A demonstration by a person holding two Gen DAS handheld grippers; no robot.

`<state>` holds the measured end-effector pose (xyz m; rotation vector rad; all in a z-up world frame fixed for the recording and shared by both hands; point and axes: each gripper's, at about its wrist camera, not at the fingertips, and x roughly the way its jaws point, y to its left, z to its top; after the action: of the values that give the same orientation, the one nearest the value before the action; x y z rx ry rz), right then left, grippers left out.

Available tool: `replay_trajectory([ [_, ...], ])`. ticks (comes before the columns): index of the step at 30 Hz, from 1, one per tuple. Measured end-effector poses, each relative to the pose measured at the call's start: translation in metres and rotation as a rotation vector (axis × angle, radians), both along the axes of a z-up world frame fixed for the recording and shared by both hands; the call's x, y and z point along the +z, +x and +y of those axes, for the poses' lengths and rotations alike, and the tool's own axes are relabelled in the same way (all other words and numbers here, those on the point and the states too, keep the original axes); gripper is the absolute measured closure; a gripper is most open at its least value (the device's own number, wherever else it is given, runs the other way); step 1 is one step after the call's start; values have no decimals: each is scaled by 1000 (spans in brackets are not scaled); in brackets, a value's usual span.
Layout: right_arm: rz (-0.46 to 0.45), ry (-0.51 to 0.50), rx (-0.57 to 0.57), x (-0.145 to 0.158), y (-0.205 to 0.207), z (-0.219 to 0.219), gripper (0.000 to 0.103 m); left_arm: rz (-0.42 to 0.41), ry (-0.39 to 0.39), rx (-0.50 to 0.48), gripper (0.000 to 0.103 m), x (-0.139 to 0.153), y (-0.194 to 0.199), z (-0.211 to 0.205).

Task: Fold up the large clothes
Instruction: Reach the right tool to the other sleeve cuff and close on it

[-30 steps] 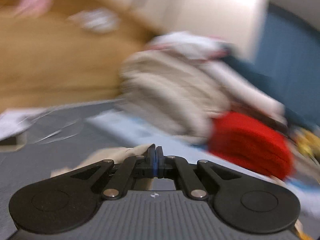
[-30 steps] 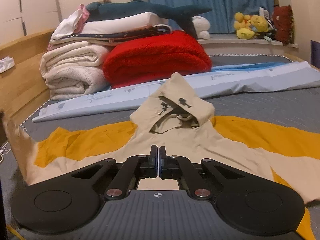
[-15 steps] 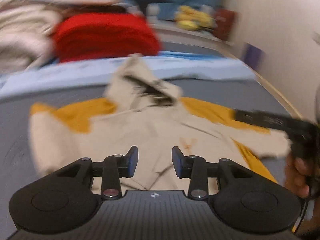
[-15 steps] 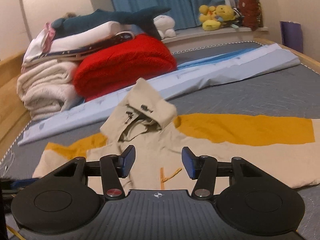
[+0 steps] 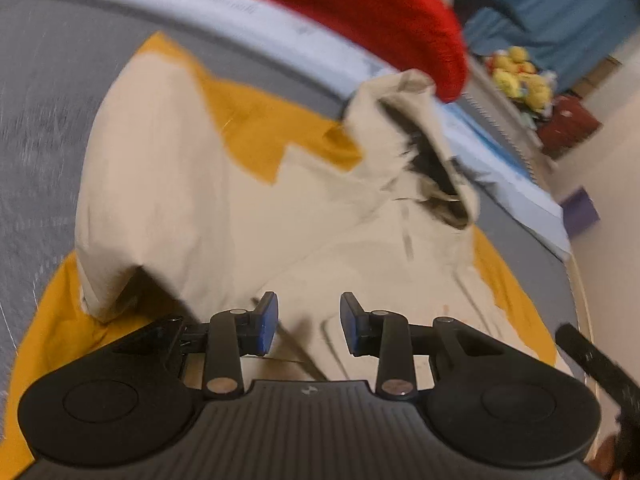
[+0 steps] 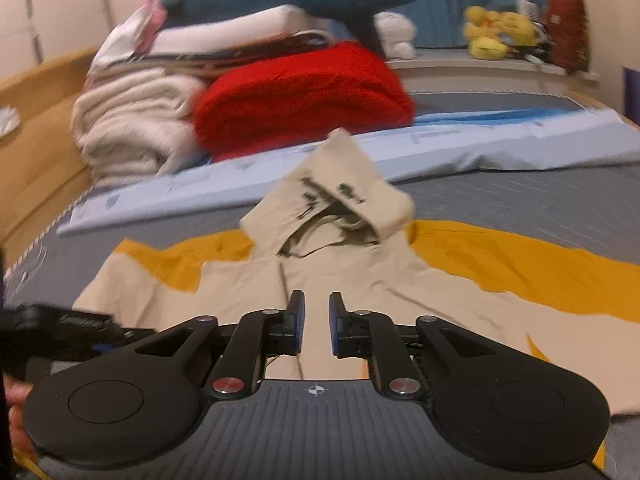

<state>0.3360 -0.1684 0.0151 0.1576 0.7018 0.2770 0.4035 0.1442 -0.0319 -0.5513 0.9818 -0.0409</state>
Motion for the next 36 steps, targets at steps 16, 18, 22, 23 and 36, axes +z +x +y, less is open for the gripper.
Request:
replay_trajectory([
  [16, 13, -132, 307, -19, 0, 64, 56, 23, -119, 46, 97, -25, 20, 6],
  [18, 9, -159, 342, -21, -2, 70, 49, -72, -129, -12, 99, -6, 19, 3],
  [22, -16, -229, 404, -25, -9, 84, 43, -233, -178, -126, 100, 22, 15, -6],
  [23, -20, -246, 417, -27, -11, 88, 42, -263, -193, -152, 100, 27, 14, -9],
  [36, -145, -419, 384, -30, -17, 100, 86, -382, -234, -338, 97, 54, -3, -37],
])
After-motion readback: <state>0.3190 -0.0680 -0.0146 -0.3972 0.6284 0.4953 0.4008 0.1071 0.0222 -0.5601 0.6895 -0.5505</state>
